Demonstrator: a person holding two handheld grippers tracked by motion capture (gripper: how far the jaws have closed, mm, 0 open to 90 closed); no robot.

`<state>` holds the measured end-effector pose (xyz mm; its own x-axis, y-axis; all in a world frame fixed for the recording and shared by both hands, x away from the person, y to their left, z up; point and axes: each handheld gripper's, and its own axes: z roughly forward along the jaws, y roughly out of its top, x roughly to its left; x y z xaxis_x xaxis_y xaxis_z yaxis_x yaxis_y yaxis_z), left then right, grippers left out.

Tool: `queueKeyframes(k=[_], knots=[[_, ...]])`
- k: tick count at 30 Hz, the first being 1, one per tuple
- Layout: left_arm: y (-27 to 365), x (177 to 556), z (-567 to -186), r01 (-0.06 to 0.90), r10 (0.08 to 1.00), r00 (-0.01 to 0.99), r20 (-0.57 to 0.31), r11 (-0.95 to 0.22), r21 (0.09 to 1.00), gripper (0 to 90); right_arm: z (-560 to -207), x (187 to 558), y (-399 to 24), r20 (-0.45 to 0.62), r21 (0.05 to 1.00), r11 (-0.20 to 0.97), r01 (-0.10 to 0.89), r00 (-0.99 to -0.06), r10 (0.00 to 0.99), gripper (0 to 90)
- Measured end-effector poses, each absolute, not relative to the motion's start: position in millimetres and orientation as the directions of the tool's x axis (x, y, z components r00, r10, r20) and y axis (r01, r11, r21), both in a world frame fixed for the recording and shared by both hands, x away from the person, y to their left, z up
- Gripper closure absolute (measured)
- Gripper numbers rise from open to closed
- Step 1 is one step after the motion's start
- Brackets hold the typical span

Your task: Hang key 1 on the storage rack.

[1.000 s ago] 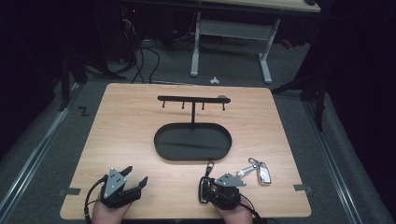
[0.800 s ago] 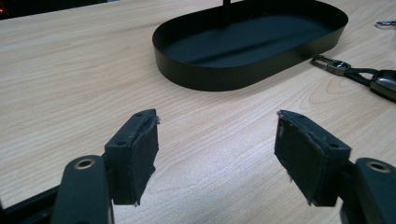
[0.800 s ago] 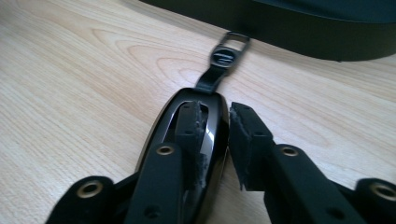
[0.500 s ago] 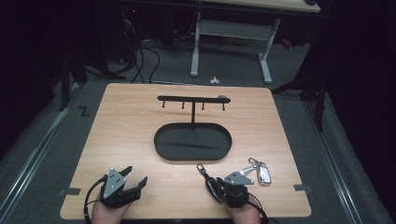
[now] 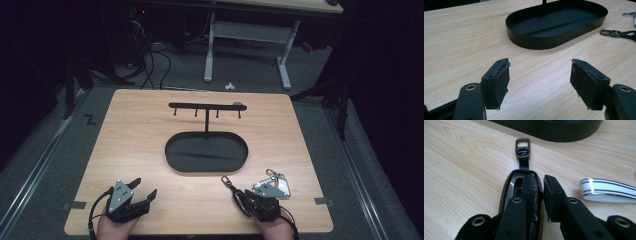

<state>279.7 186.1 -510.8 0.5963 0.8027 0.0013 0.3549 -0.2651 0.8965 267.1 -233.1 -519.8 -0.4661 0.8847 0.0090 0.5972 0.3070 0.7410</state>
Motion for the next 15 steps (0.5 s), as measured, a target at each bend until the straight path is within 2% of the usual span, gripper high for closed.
queueKeyframes(k=[10, 15], knots=[[186.1, 279.4, -510.5, 0.350, 0.798, 0.602, 0.000, -0.264, 0.899, 33.2, -516.2, 264.0, -240.3, 0.028, 0.751, 0.287, 0.594, -0.464, 0.886, 81.2], [184.9, 279.7, -510.9, 0.351, 0.796, 0.605, -0.001, -0.266, 0.898, 33.2, -515.0, 263.7, -241.6, 0.041, 0.760, 0.272, 0.590, -0.461, 0.886, 79.1]])
